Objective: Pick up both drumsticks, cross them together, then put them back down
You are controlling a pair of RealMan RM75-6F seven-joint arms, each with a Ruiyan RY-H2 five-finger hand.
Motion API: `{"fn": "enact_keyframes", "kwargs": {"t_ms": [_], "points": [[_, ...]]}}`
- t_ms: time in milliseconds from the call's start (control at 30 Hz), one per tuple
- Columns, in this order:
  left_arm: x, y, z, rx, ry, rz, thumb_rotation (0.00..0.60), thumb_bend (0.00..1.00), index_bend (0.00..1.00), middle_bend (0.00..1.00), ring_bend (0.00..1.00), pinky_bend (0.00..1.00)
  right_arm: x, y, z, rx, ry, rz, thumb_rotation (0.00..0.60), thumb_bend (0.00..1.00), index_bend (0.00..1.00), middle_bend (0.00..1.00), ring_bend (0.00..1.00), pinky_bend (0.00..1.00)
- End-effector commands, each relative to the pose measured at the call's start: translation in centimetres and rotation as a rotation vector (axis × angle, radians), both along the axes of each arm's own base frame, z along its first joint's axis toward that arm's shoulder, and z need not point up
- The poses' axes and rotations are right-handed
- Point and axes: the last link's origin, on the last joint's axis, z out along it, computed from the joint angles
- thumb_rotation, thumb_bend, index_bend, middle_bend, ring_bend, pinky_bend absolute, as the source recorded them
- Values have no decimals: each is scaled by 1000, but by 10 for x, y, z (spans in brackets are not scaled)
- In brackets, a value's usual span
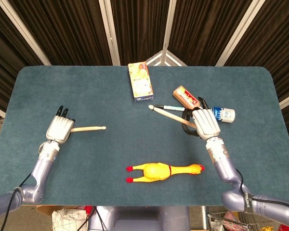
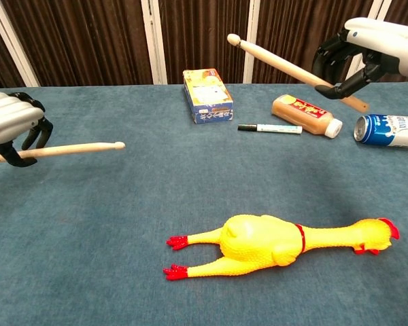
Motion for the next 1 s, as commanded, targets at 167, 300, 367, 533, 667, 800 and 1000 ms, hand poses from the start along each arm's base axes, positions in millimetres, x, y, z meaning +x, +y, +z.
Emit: {"fn": "enact_keyframes", "kwargs": {"t_ms": [167,300,367,533,667,800,1000], "points": [[4,10,-26,-3,59,-19,600,442,613,597,134,77,-6,-2,3,-6,2,-13,600,520,719,619,442,48],[7,13,-31,3,75,-19,600,442,599,588,134,70,-9,-2,6,-7,-1,-18,600,520,719,619,442,47],[6,13,-32,4,87,-14,600,442,588,583,134,69,-10,-2,6,-6,-1,-20,600,520,719,619,442,48],[6,12,-35,1,113,-7,600,442,549,557,129,67,-13,-2,6,0,8,-21,600,520,719,620,443,48],[5,12,-34,7,128,3,600,442,526,515,117,62,-15,-2,5,4,16,-18,600,520,719,620,442,48],[4,12,-30,19,144,22,600,442,491,497,112,59,-15,0,0,10,39,-4,600,519,719,620,442,48],[5,8,-21,25,135,44,600,442,440,481,112,57,-22,1,-16,-2,129,31,600,522,720,621,443,48]]}}
